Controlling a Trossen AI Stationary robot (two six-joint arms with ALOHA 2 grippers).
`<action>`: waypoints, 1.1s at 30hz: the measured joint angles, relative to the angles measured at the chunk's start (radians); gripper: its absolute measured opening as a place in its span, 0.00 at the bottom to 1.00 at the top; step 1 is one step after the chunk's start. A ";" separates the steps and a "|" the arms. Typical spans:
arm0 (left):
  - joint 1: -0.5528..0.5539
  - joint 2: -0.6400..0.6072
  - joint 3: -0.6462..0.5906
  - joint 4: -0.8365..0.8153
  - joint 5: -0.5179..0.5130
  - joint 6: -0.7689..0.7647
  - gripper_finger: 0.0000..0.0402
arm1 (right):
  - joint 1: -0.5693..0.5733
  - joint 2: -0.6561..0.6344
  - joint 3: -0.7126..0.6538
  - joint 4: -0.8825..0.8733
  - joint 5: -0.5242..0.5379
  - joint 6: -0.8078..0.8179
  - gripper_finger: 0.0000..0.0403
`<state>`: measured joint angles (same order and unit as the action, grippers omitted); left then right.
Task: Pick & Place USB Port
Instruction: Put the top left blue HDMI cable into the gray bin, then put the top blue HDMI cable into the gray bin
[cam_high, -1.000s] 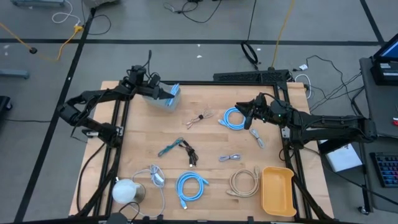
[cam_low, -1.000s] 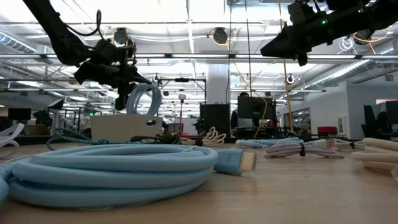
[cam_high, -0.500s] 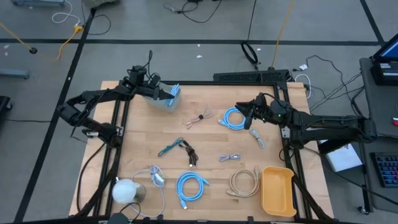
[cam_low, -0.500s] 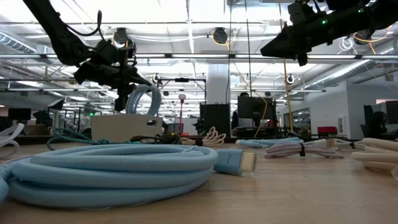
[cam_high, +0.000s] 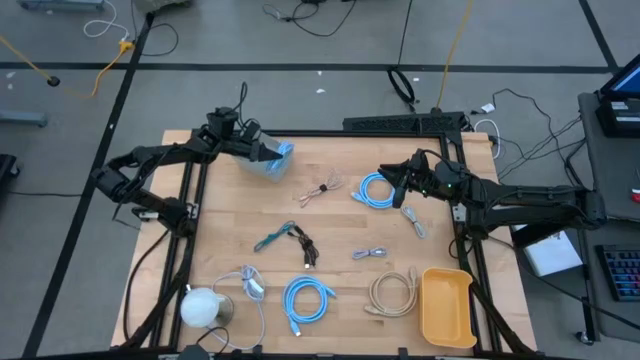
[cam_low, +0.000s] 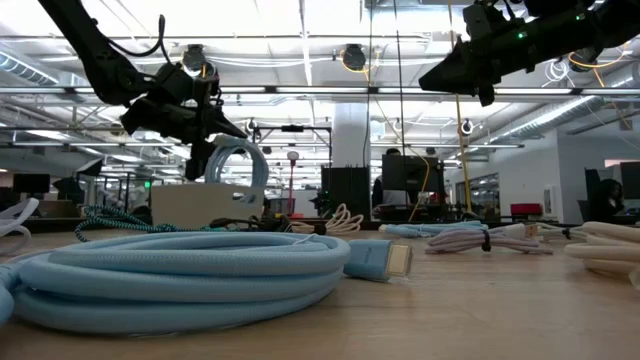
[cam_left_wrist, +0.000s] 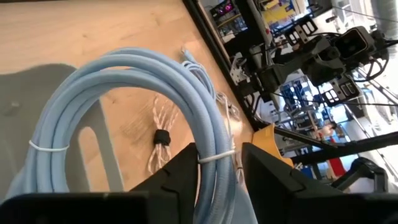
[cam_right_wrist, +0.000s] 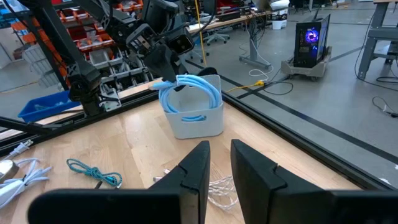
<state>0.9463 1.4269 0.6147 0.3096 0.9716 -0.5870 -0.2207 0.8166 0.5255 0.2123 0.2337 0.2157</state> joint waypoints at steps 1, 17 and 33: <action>0.000 0.000 0.000 0.000 -0.001 0.000 0.32 | 0.000 0.000 0.000 0.000 0.000 0.000 0.15; 0.024 0.000 0.000 -0.125 -0.029 0.102 0.33 | 0.000 0.000 0.000 0.000 0.000 0.000 0.15; 0.046 -0.048 0.067 -0.119 -0.013 0.046 0.33 | 0.000 0.000 0.000 -0.006 0.000 0.000 0.15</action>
<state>0.9920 1.3790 0.6817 0.1903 0.9583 -0.5409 -0.2211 0.8167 0.5255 0.2062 0.2337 0.2153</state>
